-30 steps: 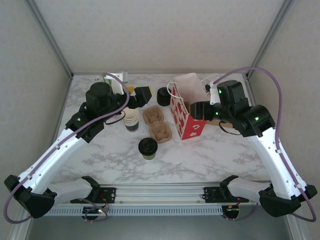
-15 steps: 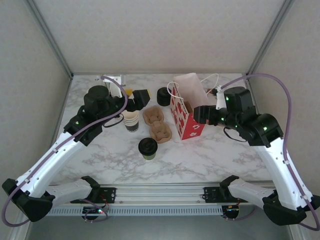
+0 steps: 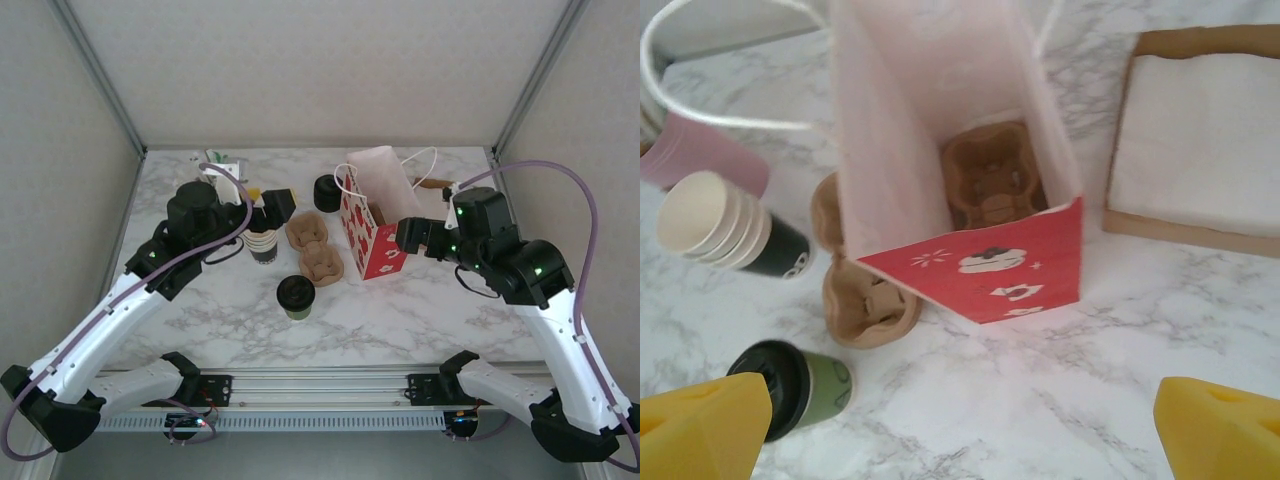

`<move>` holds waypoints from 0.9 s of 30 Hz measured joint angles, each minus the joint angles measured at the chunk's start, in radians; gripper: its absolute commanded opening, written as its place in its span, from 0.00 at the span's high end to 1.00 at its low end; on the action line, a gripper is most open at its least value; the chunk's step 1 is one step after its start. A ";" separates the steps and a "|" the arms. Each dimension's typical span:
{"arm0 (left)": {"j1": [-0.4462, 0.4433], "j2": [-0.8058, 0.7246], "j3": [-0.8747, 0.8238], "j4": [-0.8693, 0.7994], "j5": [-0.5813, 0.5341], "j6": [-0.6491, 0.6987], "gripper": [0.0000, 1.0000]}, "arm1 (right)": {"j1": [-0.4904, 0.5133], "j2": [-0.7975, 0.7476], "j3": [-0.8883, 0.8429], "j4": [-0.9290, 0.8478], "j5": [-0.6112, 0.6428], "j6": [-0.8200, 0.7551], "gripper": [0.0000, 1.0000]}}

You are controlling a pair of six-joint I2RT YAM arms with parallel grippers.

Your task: Pack the takeout coffee

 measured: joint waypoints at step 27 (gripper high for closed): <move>0.001 -0.053 -0.087 -0.081 -0.071 -0.041 0.00 | -0.097 0.119 0.115 -0.056 0.140 0.048 0.01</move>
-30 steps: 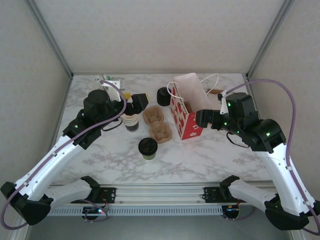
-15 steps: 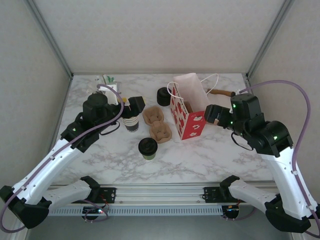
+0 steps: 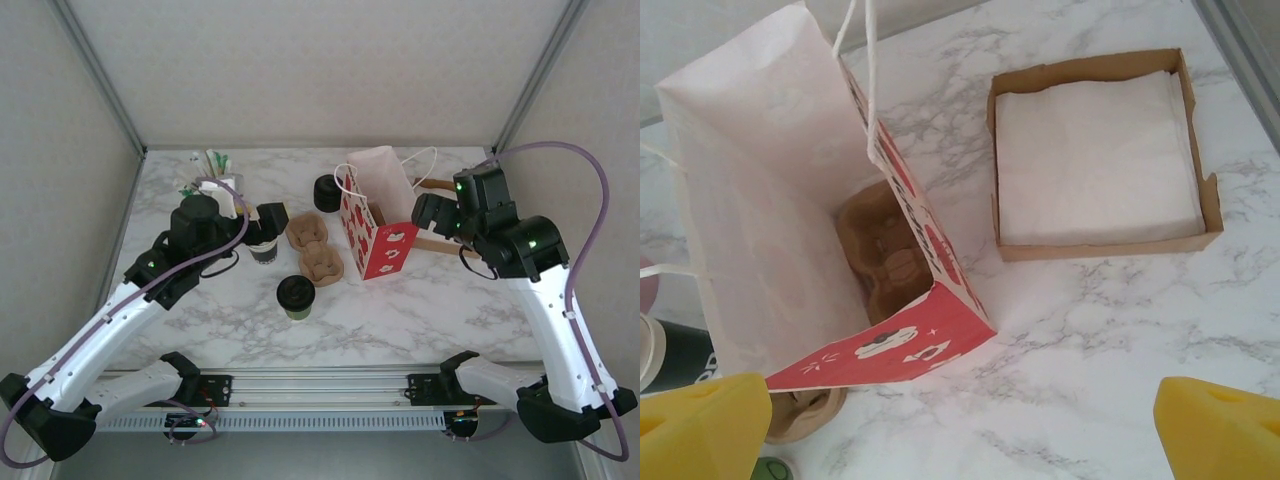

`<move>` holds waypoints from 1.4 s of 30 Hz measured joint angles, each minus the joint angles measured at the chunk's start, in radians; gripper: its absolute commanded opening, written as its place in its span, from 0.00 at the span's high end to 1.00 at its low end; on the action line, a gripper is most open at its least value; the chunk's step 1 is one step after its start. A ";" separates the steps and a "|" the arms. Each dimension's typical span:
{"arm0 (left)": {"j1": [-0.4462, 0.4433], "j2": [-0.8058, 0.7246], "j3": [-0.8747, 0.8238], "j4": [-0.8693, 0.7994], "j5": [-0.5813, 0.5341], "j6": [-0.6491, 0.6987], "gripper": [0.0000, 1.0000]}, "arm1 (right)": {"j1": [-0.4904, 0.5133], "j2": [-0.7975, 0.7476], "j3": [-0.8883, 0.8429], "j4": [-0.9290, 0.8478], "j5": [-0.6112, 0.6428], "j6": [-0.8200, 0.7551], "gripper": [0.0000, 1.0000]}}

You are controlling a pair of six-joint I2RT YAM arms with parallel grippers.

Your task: Pack the takeout coffee

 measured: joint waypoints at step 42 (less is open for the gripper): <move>0.084 0.019 -0.128 0.062 0.020 -0.039 0.00 | 0.091 -0.036 -0.216 0.140 -0.379 -0.154 0.16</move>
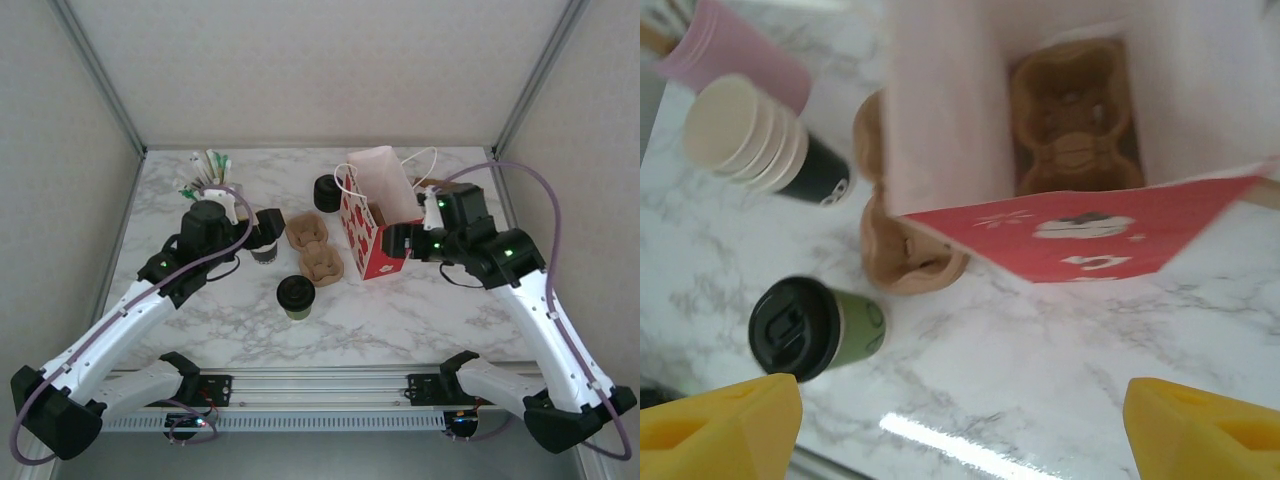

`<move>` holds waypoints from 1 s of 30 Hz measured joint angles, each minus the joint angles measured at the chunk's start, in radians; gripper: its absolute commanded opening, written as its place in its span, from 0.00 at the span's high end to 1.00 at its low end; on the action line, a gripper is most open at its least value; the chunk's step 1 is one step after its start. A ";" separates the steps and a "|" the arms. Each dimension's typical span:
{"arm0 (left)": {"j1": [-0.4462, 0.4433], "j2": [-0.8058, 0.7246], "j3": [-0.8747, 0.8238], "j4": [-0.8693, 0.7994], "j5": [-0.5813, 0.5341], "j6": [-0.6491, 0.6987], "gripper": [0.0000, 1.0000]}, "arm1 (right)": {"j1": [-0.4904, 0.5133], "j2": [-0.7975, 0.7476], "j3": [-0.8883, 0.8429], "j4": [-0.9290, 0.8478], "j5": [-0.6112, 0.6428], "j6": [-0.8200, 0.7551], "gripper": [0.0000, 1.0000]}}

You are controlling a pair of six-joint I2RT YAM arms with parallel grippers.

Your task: Pack the takeout coffee

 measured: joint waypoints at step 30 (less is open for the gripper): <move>0.425 -0.195 -0.198 -0.093 0.289 -0.075 0.00 | 0.591 0.668 0.312 -0.055 0.175 0.065 0.07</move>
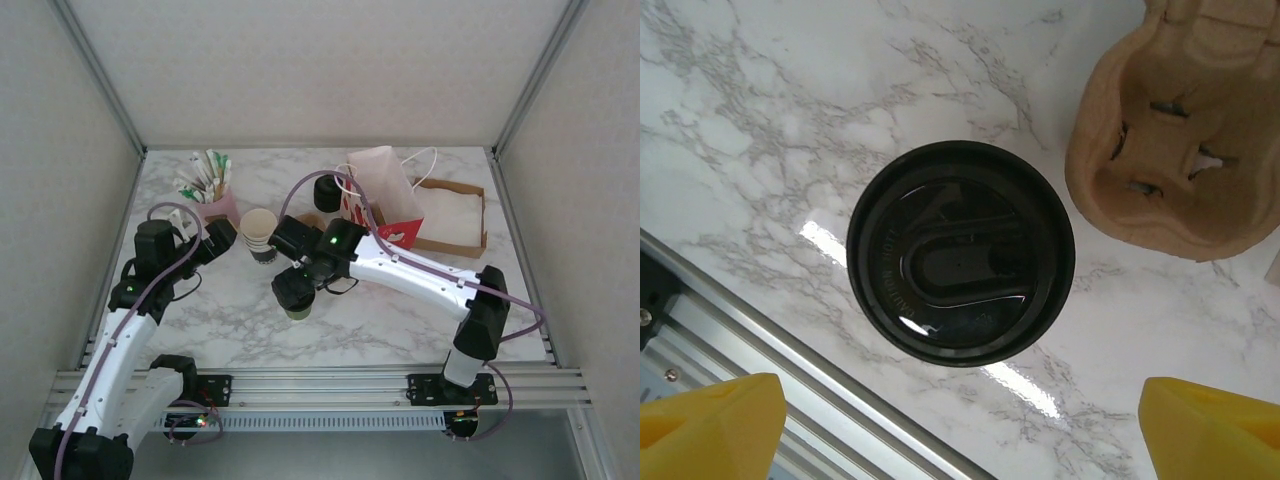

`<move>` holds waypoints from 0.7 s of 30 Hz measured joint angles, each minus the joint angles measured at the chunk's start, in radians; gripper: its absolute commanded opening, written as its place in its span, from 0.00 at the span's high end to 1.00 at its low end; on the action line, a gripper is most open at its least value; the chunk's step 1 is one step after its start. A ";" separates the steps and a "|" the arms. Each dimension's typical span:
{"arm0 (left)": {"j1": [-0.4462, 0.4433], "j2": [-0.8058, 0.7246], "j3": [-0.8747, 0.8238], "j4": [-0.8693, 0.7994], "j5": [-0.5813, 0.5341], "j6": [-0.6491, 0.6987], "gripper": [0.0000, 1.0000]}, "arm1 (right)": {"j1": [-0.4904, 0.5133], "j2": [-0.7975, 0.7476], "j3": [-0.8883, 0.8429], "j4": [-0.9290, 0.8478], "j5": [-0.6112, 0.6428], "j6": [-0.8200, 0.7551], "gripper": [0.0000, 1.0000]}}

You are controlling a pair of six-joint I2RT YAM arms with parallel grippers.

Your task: Pack the takeout coffee

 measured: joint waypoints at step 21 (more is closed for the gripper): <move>0.002 0.027 0.000 -0.033 0.006 0.025 0.00 | -0.001 0.036 0.022 -0.003 0.139 0.227 0.01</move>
